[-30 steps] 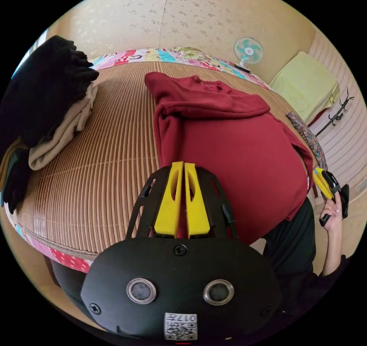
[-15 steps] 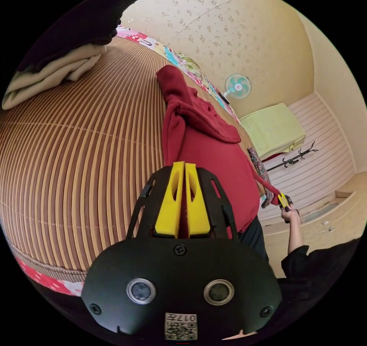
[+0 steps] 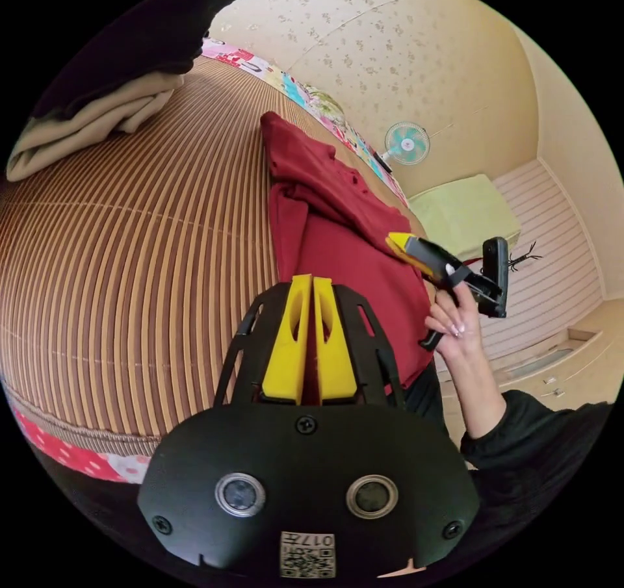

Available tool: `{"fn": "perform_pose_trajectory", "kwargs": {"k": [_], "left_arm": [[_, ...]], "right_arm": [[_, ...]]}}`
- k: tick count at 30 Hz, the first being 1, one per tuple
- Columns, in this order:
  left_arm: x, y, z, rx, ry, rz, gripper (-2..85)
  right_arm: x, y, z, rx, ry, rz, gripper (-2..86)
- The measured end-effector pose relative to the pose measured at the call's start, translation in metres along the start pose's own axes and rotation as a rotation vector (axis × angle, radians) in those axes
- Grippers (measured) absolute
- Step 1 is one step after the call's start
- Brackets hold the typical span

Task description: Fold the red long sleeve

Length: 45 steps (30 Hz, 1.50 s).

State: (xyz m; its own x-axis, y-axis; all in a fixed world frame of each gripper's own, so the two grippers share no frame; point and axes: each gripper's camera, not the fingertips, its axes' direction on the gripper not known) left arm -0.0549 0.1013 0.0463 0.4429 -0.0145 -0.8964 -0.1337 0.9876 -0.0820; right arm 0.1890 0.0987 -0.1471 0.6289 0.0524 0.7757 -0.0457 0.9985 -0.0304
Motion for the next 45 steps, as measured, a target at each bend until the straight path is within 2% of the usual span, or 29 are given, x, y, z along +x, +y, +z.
{"fn": "perform_pose_trajectory", "kwargs": {"k": [4,6,7,10,11,12,15,17,18,20,23,26,28,30,32,34,36,38,41,43,45], "left_arm": [[0.040,0.012,-0.018,0.016,-0.171,0.095,7.9],[0.070,0.018,-0.017,0.070,-0.209,0.205,7.4],[0.077,0.018,-0.012,0.064,-0.204,0.232,6.7],[0.085,0.003,0.039,-0.131,-0.334,0.188,1.7],[0.081,-0.006,0.052,-0.166,-0.330,0.176,0.7],[0.076,-0.019,0.054,-0.149,-0.310,0.145,0.0],[0.062,-0.068,0.072,-0.219,-0.267,0.072,-0.8],[0.063,-0.101,0.085,-0.209,-0.310,0.099,-0.9],[0.066,-0.122,0.092,-0.198,-0.374,0.134,-0.8],[0.069,-0.151,0.100,-0.202,-0.466,0.169,-0.7],[0.052,-0.180,0.086,-0.237,-0.387,0.054,0.6],[0.034,-0.152,0.028,-0.067,-0.273,0.038,5.4],[0.024,-0.115,-0.004,-0.019,-0.250,0.082,7.3],[0.012,-0.056,-0.036,-0.023,-0.246,0.100,11.3],[0.006,-0.015,-0.055,-0.036,-0.223,0.090,13.0],[0.002,0.020,-0.067,-0.044,-0.176,0.064,13.4],[0.002,0.051,-0.076,-0.017,-0.120,0.038,12.3],[0.007,0.060,-0.073,-0.033,-0.108,0.040,10.5],[0.020,0.058,-0.074,-0.065,-0.222,0.070,6.7],[0.017,0.053,-0.092,-0.042,-0.108,0.067,4.7],[0.012,0.048,-0.140,0.091,0.230,0.084,4.0]], "right_arm": [[-0.018,0.080,-0.019,0.068,0.280,-0.009,8.0],[-0.017,0.101,-0.036,0.132,0.470,0.013,7.9],[-0.015,0.101,-0.038,0.137,0.502,0.026,7.8],[0.006,0.082,-0.009,-0.010,0.499,0.063,5.9],[0.015,0.068,0.020,-0.143,0.476,0.082,4.9],[0.009,0.054,0.030,-0.121,0.501,0.054,4.0],[-0.010,0.008,0.072,-0.247,0.621,0.025,2.8],[-0.021,-0.019,0.098,-0.274,0.695,-0.038,2.3],[-0.025,-0.035,0.111,-0.223,0.702,-0.079,2.2],[-0.023,-0.056,0.126,-0.137,0.668,-0.111,2.0],[-0.006,-0.091,0.124,-0.184,0.554,-0.039,1.9],[0.009,-0.096,0.083,-0.287,0.391,0.071,2.0],[0.009,-0.058,0.035,-0.132,0.316,0.093,2.5],[0.021,0.021,-0.027,0.108,0.230,0.128,5.3],[0.038,0.082,-0.060,0.230,0.183,0.179,8.2],[0.056,0.128,-0.073,0.222,0.181,0.254,9.5],[0.071,0.165,-0.061,0.082,0.209,0.307,10.1],[0.063,0.180,-0.068,0.139,0.219,0.288,8.8],[0.059,0.175,-0.073,0.068,0.117,0.314,5.0],[0.056,0.176,-0.096,0.130,0.034,0.301,4.2],[0.052,0.191,-0.156,0.353,-0.241,0.239,3.6]]}}
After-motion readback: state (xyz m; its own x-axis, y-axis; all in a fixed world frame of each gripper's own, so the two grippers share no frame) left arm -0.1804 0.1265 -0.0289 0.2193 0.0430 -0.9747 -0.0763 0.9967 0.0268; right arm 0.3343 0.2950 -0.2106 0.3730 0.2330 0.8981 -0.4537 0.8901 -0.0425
